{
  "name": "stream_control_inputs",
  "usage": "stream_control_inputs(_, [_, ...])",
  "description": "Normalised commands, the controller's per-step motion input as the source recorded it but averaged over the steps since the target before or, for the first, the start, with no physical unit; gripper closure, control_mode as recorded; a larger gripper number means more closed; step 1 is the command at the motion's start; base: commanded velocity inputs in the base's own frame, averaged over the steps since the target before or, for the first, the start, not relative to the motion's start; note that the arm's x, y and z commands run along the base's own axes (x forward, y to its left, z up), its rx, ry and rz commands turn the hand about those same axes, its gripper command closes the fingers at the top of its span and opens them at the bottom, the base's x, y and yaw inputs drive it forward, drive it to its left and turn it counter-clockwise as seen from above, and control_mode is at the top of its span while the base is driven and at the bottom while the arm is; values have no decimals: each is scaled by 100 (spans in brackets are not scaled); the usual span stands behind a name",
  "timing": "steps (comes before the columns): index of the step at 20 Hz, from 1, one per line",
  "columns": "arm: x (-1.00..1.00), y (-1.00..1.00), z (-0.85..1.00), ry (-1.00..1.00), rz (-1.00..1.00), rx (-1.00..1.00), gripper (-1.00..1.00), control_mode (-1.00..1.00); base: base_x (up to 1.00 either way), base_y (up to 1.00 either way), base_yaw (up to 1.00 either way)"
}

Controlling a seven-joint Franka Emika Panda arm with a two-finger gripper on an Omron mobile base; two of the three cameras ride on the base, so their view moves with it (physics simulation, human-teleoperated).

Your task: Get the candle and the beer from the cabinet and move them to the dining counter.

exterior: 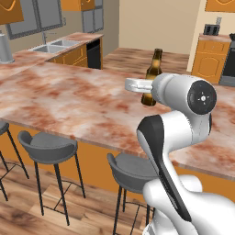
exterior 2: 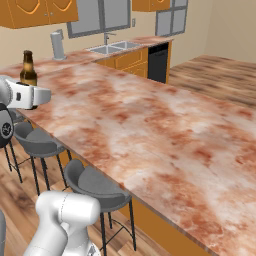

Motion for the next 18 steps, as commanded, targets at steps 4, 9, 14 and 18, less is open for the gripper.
stream_control_inputs(4, [-1, -8, -8, 2, 0, 2, 100, -100, 0, 0, 0])
stream_control_inputs(9, [-2, -33, -9, 1, 11, 16, 100, -100, 0, 0, 0])
stream_control_inputs(14, [0, -36, -4, 7, 24, 11, 100, -100, 0, 0, 0])
stream_control_inputs(18, [0, -37, -10, 1, 30, 5, 100, -100, 0, 0, 0])
